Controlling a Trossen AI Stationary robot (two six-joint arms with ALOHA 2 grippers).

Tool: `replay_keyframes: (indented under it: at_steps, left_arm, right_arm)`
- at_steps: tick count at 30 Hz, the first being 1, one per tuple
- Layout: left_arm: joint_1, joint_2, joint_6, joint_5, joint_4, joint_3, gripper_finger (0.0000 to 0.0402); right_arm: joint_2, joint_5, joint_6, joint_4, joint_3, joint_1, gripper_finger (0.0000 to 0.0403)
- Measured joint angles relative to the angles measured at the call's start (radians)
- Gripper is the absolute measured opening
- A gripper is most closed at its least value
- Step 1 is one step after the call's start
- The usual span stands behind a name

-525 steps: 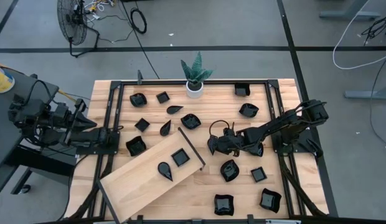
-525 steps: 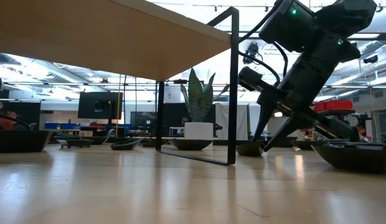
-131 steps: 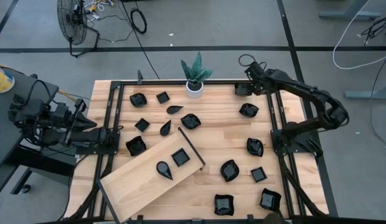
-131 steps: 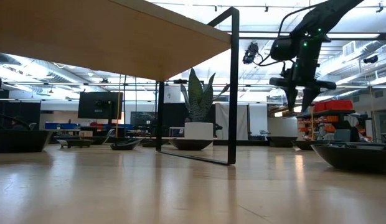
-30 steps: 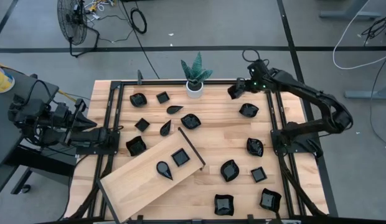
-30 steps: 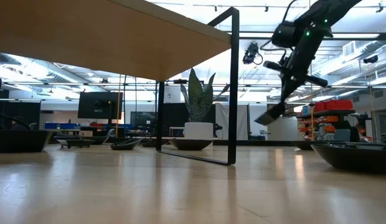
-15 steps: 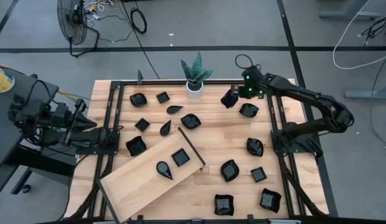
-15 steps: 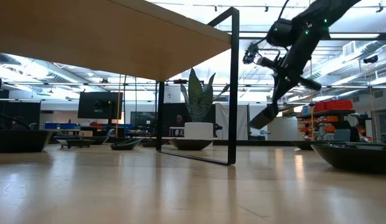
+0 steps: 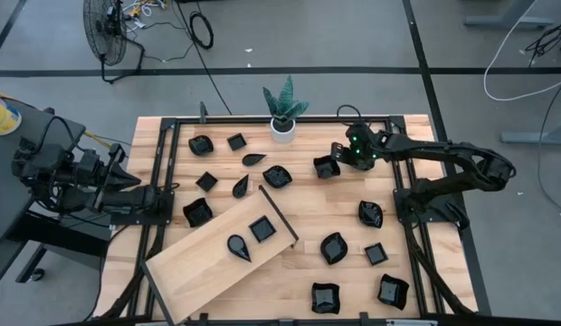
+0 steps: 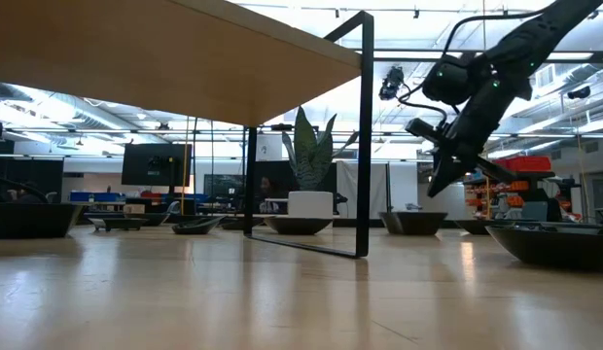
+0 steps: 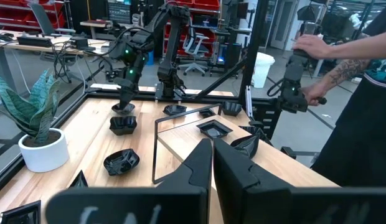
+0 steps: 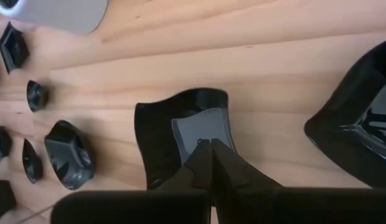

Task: Pick & Place Mini shaped plates
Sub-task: Put the black distorted square plate on the shelf

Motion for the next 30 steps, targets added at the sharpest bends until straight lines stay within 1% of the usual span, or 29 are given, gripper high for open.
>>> replay_keyframes:
  at_steps: [6,8,12,18,22,26,30]
  left_arm:
    - [0.0,0.0,0.0,0.0,0.0,0.0,0.0018]
    - [0.0,0.0,0.0,0.0,0.0,0.0,0.0018]
    - [0.0,0.0,0.0,0.0,0.0,0.0,0.0018]
    - [0.0,0.0,0.0,0.0,0.0,0.0,0.0018]
    - [0.0,0.0,0.0,0.0,0.0,0.0,0.0018]
    - [0.0,0.0,0.0,0.0,0.0,0.0,0.0018]
    - [0.0,0.0,0.0,0.0,0.0,0.0,0.0018]
  right_arm:
    - [0.0,0.011,-0.003,-0.001,-0.003,0.0,0.0]
    - [0.0,0.018,-0.013,-0.002,-0.003,0.0,0.0007]
    - [0.0,0.022,-0.082,-0.006,-0.003,0.015,0.0043]
    - [0.003,0.039,-0.171,-0.01,-0.003,0.069,0.0123]
    - [0.029,0.052,-0.184,-0.019,-0.003,0.105,0.0164]
    - [0.074,0.052,-0.183,-0.032,-0.003,0.135,0.0184]
    - [0.11,0.052,-0.174,-0.03,-0.003,0.155,0.0183]
